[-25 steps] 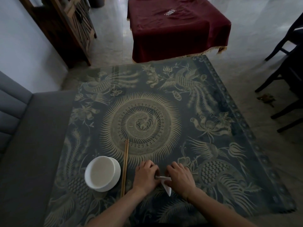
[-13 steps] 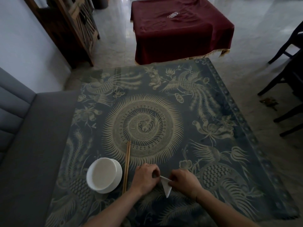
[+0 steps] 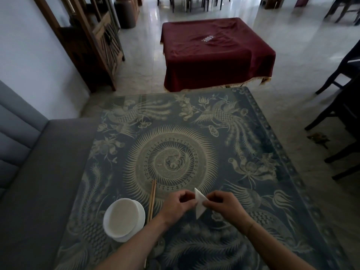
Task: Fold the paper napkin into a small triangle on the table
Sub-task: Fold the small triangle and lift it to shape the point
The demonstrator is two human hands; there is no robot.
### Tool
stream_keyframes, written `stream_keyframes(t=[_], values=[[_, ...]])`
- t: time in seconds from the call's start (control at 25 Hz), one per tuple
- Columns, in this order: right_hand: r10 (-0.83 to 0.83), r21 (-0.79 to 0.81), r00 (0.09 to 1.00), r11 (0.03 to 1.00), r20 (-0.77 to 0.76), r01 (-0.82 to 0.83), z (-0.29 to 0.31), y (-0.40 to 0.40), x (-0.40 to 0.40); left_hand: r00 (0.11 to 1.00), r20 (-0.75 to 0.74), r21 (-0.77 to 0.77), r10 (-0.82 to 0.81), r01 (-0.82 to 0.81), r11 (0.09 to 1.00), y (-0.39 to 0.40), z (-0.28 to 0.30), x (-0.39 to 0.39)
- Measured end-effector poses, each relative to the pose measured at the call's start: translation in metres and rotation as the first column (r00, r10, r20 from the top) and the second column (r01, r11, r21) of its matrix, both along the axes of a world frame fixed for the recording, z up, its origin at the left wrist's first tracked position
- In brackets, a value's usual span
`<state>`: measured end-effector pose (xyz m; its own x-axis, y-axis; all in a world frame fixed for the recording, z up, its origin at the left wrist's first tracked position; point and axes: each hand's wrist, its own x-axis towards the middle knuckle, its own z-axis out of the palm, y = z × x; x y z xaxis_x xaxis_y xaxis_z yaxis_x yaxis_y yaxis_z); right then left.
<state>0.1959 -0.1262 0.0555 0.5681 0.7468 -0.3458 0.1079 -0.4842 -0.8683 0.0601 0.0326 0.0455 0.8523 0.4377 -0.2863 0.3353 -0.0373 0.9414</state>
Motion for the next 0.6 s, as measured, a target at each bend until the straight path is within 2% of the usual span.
stream_keyframes(t=[0.12, 0.32, 0.6], values=[[-0.012, 0.081, 0.998, 0.997, -0.055, 0.016, 0.014, 0.009, 0.005, 0.998, 0.042, 0.021, 0.045, -0.046, 0.999, 0.006, 0.015, 0.008], [-0.036, 0.108, 0.996, 0.993, -0.078, 0.044, 0.02, 0.03, 0.004, 0.986, 0.03, 0.0, 0.163, -0.163, 0.987, 0.019, 0.024, 0.0], [0.043, 0.083, 0.99, 0.996, -0.131, -0.033, 0.002, 0.072, -0.026, 0.963, -0.102, 0.108, 0.248, -0.237, 0.966, 0.04, 0.024, -0.043]])
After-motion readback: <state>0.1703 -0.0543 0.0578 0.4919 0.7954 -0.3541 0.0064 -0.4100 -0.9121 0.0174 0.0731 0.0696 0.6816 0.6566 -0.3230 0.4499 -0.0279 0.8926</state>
